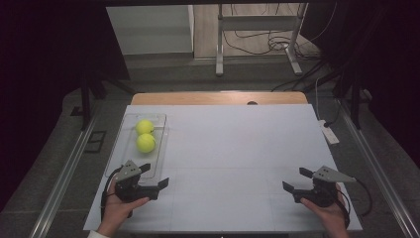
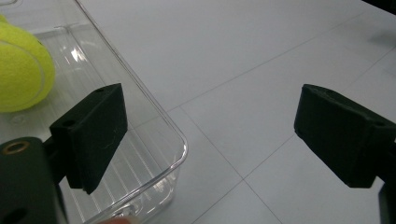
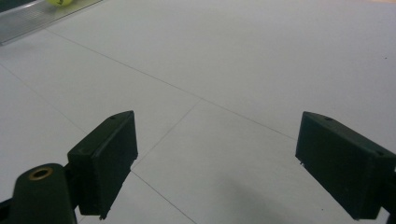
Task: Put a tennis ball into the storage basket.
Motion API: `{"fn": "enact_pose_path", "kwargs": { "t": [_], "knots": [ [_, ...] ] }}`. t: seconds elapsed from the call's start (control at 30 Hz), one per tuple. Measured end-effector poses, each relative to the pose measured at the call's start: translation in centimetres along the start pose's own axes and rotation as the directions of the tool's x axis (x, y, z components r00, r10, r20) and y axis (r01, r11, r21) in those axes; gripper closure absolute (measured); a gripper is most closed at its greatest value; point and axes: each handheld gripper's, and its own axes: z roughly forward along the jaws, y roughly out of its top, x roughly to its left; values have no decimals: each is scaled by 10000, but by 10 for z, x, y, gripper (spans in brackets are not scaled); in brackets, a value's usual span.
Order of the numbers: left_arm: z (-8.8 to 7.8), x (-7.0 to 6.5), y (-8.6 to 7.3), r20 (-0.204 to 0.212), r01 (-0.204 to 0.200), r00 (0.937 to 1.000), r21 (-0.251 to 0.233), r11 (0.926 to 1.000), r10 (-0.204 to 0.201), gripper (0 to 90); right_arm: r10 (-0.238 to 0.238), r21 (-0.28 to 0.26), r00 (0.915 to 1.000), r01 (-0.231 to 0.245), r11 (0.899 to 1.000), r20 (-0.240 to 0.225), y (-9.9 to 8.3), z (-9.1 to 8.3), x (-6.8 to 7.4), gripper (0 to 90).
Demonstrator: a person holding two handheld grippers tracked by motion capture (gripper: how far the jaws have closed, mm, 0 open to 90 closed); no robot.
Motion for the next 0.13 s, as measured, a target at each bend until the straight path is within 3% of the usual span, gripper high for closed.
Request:
{"fn": "enact_pose_path", "kwargs": {
  "t": [0.13],
  "knots": [
    [0,0,1,-38,66,10000,-19,10000,-66,107,32,-64,10000,-33,10000,-64,0,0,-2,134]
  ]
}}
